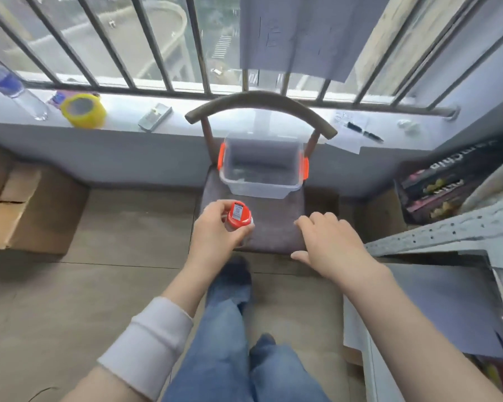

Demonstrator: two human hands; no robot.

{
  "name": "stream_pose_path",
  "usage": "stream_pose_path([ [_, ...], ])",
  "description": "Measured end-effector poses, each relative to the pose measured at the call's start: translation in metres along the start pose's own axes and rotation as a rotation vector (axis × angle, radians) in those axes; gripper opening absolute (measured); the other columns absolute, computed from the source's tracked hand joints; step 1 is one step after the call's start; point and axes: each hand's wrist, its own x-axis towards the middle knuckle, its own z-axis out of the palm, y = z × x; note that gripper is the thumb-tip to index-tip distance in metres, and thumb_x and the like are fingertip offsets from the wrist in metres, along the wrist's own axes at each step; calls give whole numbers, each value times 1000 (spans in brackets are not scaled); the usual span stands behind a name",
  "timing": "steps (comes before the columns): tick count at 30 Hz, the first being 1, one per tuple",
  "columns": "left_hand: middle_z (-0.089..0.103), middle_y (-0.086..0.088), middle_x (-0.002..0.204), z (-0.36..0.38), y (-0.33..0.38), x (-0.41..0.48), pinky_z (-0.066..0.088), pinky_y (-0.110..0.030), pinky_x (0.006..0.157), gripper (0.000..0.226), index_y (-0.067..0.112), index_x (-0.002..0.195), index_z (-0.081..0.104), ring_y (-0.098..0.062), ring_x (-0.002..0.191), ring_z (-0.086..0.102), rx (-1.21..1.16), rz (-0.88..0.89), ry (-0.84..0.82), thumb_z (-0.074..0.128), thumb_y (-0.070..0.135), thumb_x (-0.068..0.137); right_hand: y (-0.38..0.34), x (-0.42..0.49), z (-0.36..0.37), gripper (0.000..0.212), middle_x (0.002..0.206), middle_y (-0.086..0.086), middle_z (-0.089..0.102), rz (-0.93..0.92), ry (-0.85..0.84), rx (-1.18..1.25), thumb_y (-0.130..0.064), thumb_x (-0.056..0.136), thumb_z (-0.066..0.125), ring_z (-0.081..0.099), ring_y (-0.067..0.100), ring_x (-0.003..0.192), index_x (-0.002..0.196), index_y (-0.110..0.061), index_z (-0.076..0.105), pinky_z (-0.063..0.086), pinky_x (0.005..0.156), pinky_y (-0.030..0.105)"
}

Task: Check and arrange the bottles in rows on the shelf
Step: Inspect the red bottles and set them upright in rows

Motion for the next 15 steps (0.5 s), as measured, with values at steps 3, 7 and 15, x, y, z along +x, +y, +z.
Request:
stream_pose_path([
  [3, 61, 2, 104, 11, -6, 74, 41, -11, 77, 43, 15, 107, 60, -11, 95, 58, 16, -30, -28, 80, 18, 69, 8, 57, -11, 53, 124, 7, 50, 53, -55, 20, -47, 89, 51, 46, 28, 114, 129, -15, 39, 40, 88, 35],
  [7, 55, 6, 107, 29, -9, 154, 41, -15, 79, 42, 19, 108, 57, -11, 99, 56, 20, -72, -89, 78, 16, 72, 21, 121, -27, 52, 127, 7, 49, 88, -96, 79, -46, 90, 48, 45, 27, 116, 131, -16, 38, 39, 90, 35],
  [15, 44, 10, 102, 110, -65, 305, 50, -32, 90, 43, 16, 116, 54, -18, 103, 56, 267, -34, -113, 72, 19, 77, 61, 259, -12, 50, 133, 5, 47, 60, -98, 170, -44, 93, 44, 42, 26, 122, 135, -18, 35, 38, 95, 35],
])
